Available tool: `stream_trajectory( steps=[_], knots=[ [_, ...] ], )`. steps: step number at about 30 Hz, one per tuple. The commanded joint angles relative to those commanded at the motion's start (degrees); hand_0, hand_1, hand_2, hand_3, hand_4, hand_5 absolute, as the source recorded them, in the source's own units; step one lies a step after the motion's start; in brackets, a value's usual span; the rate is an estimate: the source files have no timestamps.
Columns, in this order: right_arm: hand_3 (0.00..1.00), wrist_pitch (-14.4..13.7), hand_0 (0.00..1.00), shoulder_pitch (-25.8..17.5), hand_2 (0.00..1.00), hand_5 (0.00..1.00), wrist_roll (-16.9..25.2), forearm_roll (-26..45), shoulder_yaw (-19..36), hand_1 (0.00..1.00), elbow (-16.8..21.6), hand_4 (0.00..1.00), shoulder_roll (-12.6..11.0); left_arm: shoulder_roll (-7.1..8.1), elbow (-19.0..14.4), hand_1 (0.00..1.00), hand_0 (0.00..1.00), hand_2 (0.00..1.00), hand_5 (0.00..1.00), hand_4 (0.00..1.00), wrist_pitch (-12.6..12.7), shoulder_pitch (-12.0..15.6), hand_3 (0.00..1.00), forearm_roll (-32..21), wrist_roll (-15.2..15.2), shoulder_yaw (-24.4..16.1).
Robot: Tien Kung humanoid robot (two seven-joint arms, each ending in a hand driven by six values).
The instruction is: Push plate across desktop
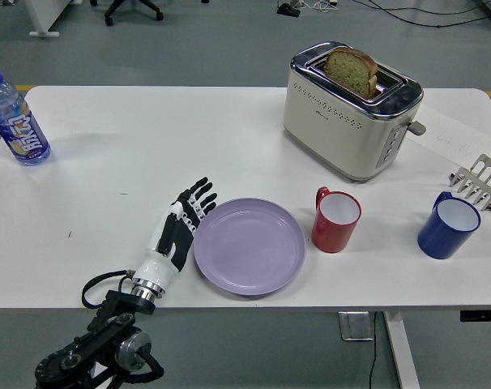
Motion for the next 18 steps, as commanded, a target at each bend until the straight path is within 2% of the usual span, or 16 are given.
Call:
stream_trajectory(
  steps=[15,18],
  knots=[
    [0.622,0.04,0.604,0.00,0.638,0.357,0.00,-0.14,0.05,0.544,0.00,0.139,-0.02,0.00,-0.68,0.905,0.887,0.940,0.998,0.455,0.01,-0.33,0.887,-0.04,-0.02,1.31],
    [0.622,0.04,0.604,0.02,0.638,0.357,0.00,-0.16,0.06,0.544,0.00,0.139,-0.02,0.00,-0.91,0.905,0.887,0.940,0.998,0.455,0.44,0.00,0.887,1.19,0.69,-0.21]
  ],
)
